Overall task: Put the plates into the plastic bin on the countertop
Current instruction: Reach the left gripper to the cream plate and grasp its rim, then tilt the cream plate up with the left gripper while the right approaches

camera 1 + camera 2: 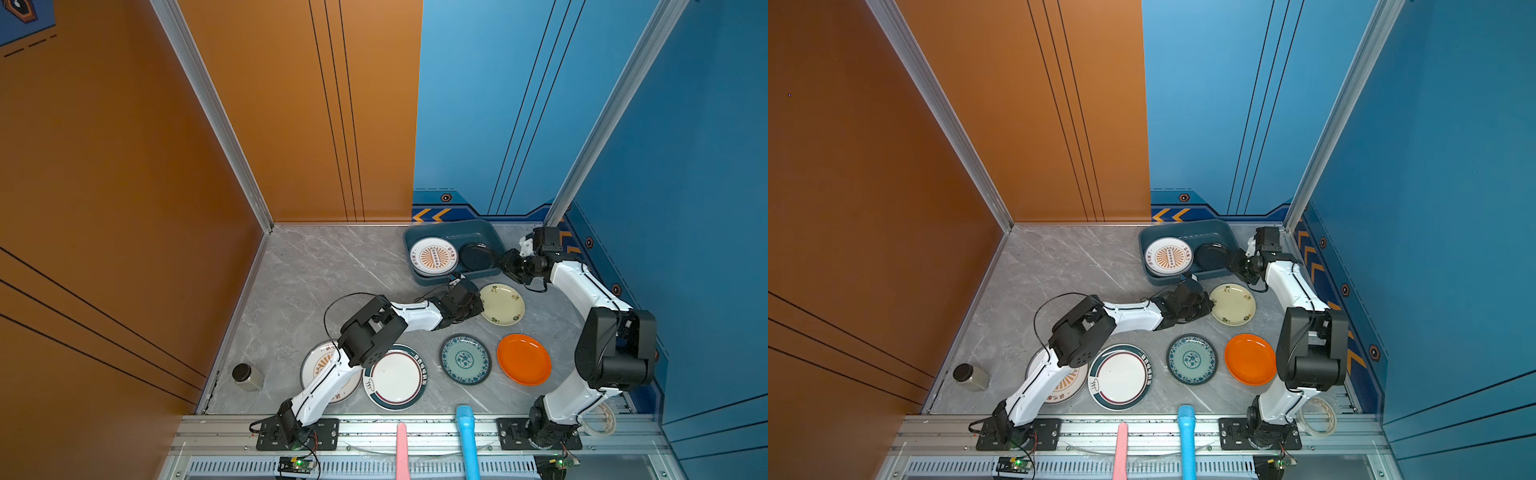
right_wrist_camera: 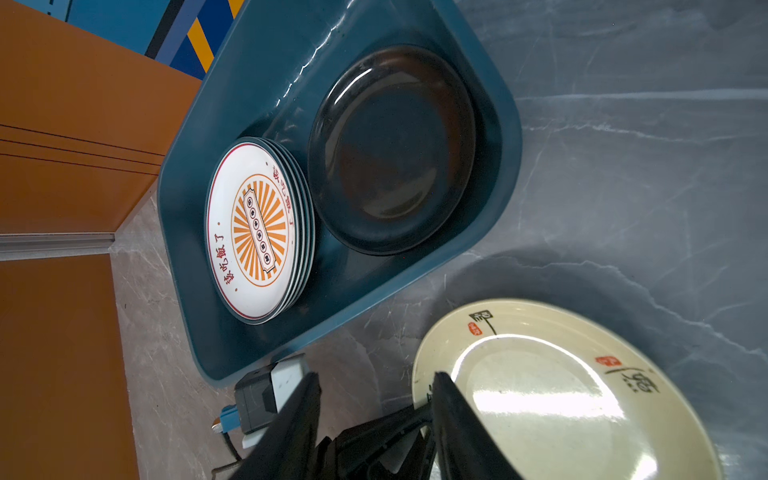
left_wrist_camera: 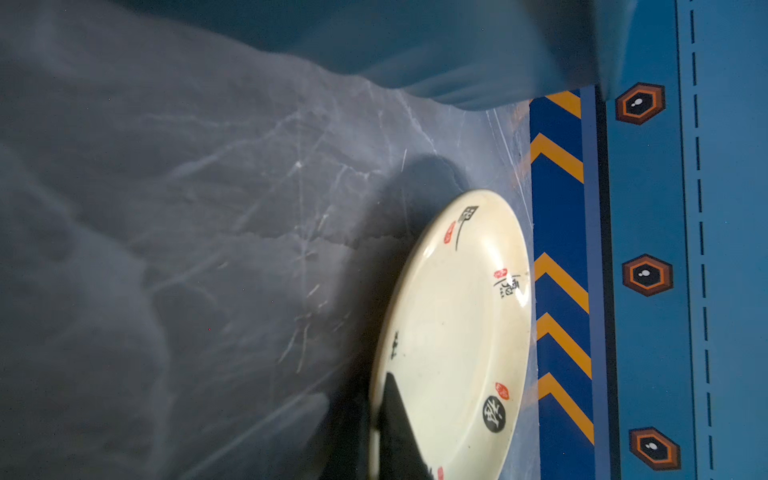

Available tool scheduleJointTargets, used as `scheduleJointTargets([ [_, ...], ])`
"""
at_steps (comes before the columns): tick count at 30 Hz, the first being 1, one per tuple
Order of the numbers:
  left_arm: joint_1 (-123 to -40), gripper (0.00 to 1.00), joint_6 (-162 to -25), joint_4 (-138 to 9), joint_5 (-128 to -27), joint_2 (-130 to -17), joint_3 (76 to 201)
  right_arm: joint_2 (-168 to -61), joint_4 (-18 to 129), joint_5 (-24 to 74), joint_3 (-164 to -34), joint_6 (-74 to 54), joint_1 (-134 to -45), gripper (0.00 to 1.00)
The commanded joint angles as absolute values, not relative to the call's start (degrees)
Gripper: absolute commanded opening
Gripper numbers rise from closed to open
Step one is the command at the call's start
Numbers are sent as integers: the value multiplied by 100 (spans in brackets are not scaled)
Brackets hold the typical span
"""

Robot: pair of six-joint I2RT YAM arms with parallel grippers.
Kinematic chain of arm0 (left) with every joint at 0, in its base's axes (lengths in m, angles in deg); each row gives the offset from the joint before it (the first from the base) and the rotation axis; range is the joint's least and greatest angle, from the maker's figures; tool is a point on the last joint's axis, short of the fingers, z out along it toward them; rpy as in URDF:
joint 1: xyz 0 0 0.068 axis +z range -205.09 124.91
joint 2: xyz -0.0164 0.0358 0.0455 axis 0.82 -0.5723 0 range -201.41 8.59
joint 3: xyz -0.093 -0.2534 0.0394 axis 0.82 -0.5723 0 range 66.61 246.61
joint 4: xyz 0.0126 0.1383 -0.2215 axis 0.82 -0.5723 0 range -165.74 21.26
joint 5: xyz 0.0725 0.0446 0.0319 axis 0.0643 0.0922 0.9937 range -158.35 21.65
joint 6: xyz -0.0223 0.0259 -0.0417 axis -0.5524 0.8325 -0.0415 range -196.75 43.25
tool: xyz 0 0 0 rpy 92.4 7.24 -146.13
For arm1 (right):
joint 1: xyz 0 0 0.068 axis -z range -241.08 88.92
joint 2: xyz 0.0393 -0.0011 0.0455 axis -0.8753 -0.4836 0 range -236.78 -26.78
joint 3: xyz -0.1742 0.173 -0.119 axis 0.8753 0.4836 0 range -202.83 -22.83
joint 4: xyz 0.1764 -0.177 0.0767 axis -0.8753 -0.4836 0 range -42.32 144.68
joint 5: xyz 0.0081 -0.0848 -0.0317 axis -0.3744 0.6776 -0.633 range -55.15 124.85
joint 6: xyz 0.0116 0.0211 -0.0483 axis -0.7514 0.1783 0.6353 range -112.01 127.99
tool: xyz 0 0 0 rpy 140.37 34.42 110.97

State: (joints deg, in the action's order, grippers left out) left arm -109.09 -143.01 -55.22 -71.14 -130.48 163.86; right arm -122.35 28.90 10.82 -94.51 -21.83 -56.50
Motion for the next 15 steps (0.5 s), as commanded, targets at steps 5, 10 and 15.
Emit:
scheduleJointTargets([
  [5,-10846,0,-13414,-6458,-6844,-12677,15956,-11896,2937,857,-9358,-2198,-5581,47],
  [10,-10707,0,-12919,-6584,-6951,-11949,15391,-11769,2812,593,-9398,-2012,-5597,49],
  [15,-10484,0,-12401,-6791,-7294,-11082,14869,-11653,2675,318,-9486,-1826,-5657,52],
])
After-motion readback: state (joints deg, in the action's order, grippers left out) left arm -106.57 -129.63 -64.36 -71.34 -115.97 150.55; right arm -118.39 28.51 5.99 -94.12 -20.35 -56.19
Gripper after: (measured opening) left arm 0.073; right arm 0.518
